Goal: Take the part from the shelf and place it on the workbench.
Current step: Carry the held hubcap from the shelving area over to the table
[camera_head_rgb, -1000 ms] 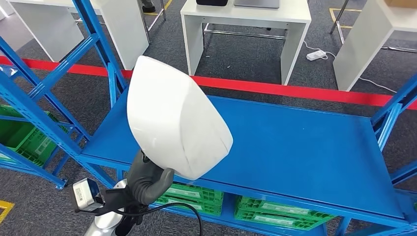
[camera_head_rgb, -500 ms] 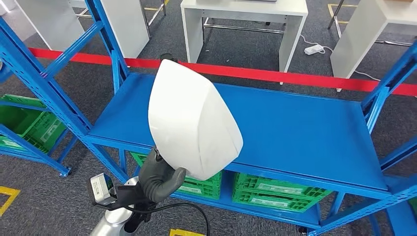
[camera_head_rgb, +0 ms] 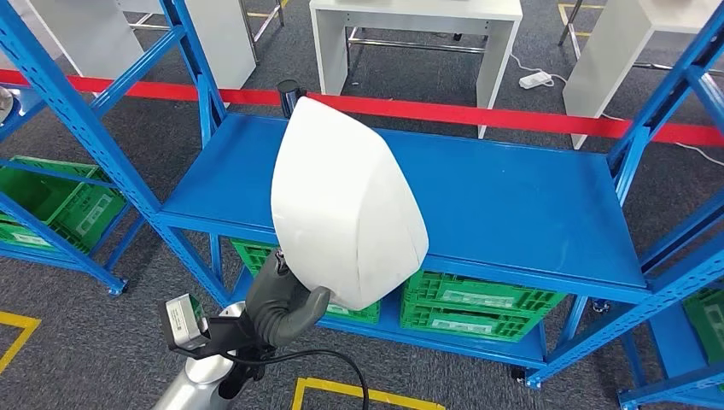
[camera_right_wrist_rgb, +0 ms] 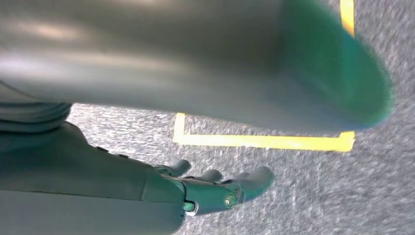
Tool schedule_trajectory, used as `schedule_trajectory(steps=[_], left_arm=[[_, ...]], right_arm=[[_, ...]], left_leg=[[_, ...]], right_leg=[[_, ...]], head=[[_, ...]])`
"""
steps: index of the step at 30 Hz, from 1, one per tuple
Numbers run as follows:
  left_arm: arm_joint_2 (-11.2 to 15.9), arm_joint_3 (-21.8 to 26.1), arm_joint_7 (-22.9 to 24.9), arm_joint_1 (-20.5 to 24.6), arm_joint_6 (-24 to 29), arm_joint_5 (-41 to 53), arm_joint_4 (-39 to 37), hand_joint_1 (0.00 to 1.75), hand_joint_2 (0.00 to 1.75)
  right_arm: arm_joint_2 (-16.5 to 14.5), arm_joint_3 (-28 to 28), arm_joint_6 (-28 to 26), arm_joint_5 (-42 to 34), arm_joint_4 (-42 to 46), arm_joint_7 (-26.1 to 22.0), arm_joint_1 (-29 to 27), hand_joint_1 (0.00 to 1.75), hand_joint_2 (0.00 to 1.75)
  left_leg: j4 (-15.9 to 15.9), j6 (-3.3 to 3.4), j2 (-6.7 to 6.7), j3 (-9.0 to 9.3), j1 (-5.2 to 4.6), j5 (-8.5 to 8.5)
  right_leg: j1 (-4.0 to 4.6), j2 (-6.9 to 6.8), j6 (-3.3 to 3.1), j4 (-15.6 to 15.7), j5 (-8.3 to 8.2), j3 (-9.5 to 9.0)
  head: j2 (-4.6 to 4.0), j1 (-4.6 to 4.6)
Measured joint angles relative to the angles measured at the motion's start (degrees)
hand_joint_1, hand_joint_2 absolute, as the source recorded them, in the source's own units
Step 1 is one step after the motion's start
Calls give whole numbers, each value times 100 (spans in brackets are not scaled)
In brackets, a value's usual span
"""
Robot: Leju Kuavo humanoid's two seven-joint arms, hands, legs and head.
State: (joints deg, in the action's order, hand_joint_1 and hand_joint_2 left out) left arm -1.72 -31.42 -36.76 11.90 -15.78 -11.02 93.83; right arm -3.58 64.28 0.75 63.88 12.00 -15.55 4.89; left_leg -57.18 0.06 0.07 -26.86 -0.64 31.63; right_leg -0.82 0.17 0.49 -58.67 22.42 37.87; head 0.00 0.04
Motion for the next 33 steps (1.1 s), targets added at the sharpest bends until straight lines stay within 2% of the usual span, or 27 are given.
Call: schedule_trajectory(steps=[1, 2, 3, 4, 5, 6, 7, 8, 9, 10, 12, 13, 14, 16, 17, 18, 21, 22, 23, 24, 25, 26, 28, 29, 31, 32, 33], left_arm=[[7, -7, 5, 1, 25, 19, 2, 175, 175], [12, -15, 7, -1, 38, 31, 4, 175, 175], [16, -23, 8, -2, 43, 35, 4, 175, 175], [19, -33, 12, -2, 44, 37, 3, 175, 175], [22, -47, 22, 0, 45, 38, -2, 175, 175], [25, -70, 39, 7, 44, 36, -16, 175, 175], [28, -100, 60, 17, 40, 33, -34, 175, 175], [30, -137, 77, 30, 34, 28, -61, 175, 175], [30, -174, 92, 46, 28, 23, -90, 175, 175], [30, -211, 99, 65, 22, 20, -119, 175, 175], [29, -279, 108, 119, 9, 16, -172, 175, 175], [29, -311, 109, 153, 1, 13, -197, 175, 175], [29, -339, 110, 189, -7, 8, -216, 175, 175], [32, -391, 124, 247, -14, -4, -248, 175, 175], [33, -412, 145, 272, -14, -9, -260, 175, 175], [36, -427, 174, 293, -13, -13, -269, 175, 175], [40, -456, 251, 358, 7, -25, -285, 175, 175], [43, -466, 261, 368, 13, -27, -290, 175, 175], [47, -478, 268, 374, 17, -28, -295, 175, 175], [51, -490, 273, 382, 18, -28, -299, 175, 175], [53, -503, 276, 396, 21, -28, -303, 175, 175], [54, -516, 278, 419, 23, -28, -301, 175, 175], [55, -541, 276, 474, 31, -28, -292, 175, 175], [56, -552, 275, 495, 35, -28, -289, 175, 175], [58, -573, 281, 512, 44, -10, -302, 175, 175], [58, -585, 287, 518, 49, 4, -314, 175, 175], [57, -596, 292, 522, 57, 18, -328, 175, 175]], right_arm=[[1, 0, 2, 15, 0, -75, -8, 0, 0], [0, -1, 4, 34, 0, -112, -20, 0, 0], [-2, -1, 7, 52, 0, -111, -32, 0, 0], [-3, -2, 8, 64, 0, -75, -37, 0, 0], [-5, -2, 8, 72, 0, -11, -39, 0, 0], [-6, -1, 8, 60, 0, 81, -39, 0, 0], [-5, 1, 8, 27, 0, 175, -39, 0, 0], [-5, 8, 8, -27, 0, 256, -40, 0, 0], [-4, 17, 8, -85, 0, 312, -42, 0, 0], [-5, 33, 8, -139, 0, 339, -42, 0, 0], [-6, 60, 8, -207, 0, 338, -34, 0, 0], [-7, 71, 8, -228, 0, 325, -32, 0, 0], [-7, 82, 8, -247, 0, 313, -31, 0, 0], [-10, 116, 8, -294, -2, 301, -36, 0, 0], [-14, 138, 8, -316, -3, 301, -32, 0, 0], [-18, 156, 8, -334, -5, 296, -27, 0, 0], [-22, 196, 5, -380, -7, 252, -17, 0, 0], [-22, 204, 4, -391, -7, 236, -19, 0, 0], [-22, 210, 5, -398, -7, 225, -20, 0, 0], [-22, 213, 5, -403, -7, 218, -21, 0, 0], [-22, 215, 6, -407, -7, 212, -20, 0, 0], [-24, 216, 7, -410, -7, 205, -19, 0, 0], [-27, 226, 3, -421, -7, 184, -18, 0, 0], [-28, 236, -1, -427, -7, 175, -16, 0, 0], [-29, 263, -7, -431, -7, 169, -17, 0, 0], [-30, 278, -7, -431, -8, 171, -20, 0, 0], [-33, 290, -3, -430, -10, 172, -24, 0, 0]], left_leg=[[31, 45, 12, -35, 3, -60], [52, 95, 21, -91, 14, -138], [74, 133, 30, -164, 28, -224], [82, 162, 38, -248, 38, -305], [79, 180, 39, -340, 37, -377], [69, 183, 46, -434, 32, -446], [53, 182, 54, -526, 28, -512], [27, 174, 60, -625, 27, -573], [-11, 159, 64, -726, 29, -627], [-58, 141, 66, -820, 32, -672], [-154, 86, 66, -966, 22, -743], [-186, 54, 68, -1000, 17, -777], [-197, 20, 69, -1019, 15, -820], [-193, -50, 65, -1034, 26, -890], [-237, -83, 53, -1074, 34, -822], [-378, -115, 41, -1142, 41, -645], [-1386, -187, 23, -1445, 71, 151], [-1691, -198, 23, -1480, 76, 244], [-1838, -199, 22, -1432, 78, 204], [-1781, -189, 21, -1282, 79, 67], [-1522, -168, 18, -1028, 79, -81], [-1106, -135, 13, -683, 74, -134], [-261, -69, 4, -87, 45, -20], [-23, -34, 2, 55, 22, 63], [78, 56, 4, 43, -4, 27], [87, 107, 1, 8, -4, -30], [100, 153, -5, -40, 4, -99]], right_leg=[[-9, 5, 35, 7, -12, 20], [-9, 8, 62, -44, 76, 60], [-8, 10, 82, -197, 280, 127], [-15, 10, 94, -470, 583, 210], [-14, 9, 108, -821, 891, 291], [-17, 8, 123, -1180, 1097, 347], [-17, 8, 135, -1445, 1158, 350], [-16, 8, 142, -1546, 1077, 273], [-17, 6, 144, -1448, 918, 99], [-19, 4, 142, -1164, 781, -167], [-1, 4, 99, -405, 815, -737], [11, 7, 63, -145, 902, -902], [26, 11, 16, -16, 969, -962], [23, 3, -76, 11, 898, -904], [14, -6, -123, 14, 837, -855], [4, -16, -162, 24, 768, -791], [-2, -25, -200, 19, 544, -519], [-2, -26, -194, 16, 468, -421], [-2, -27, -185, 12, 395, -325], [-1, -28, -174, 10, 324, -231], [0, -27, -160, 7, 253, -144], [2, -24, -141, 2, 187, -75], [3, -22, -83, 5, 74, -2], [-2, -23, -43, 17, 28, 2], [-30, -31, 48, 57, -54, 0], [-43, -30, 85, 24, -26, 26], [-52, -28, 115, -109, 97, 89]], head=[[0, -9], [0, 1], [0, 15], [0, 32], [0, 50], [0, 61], [0, 67], [0, 71], [0, 74], [0, 78], [0, 85], [0, 86], [0, 86], [0, 84], [0, 78], [0, 67], [0, 28], [0, 24], [0, 21], [0, 18], [0, 15], [0, 13], [0, 18], [0, 15], [0, 7], [0, -1], [0, 7]])
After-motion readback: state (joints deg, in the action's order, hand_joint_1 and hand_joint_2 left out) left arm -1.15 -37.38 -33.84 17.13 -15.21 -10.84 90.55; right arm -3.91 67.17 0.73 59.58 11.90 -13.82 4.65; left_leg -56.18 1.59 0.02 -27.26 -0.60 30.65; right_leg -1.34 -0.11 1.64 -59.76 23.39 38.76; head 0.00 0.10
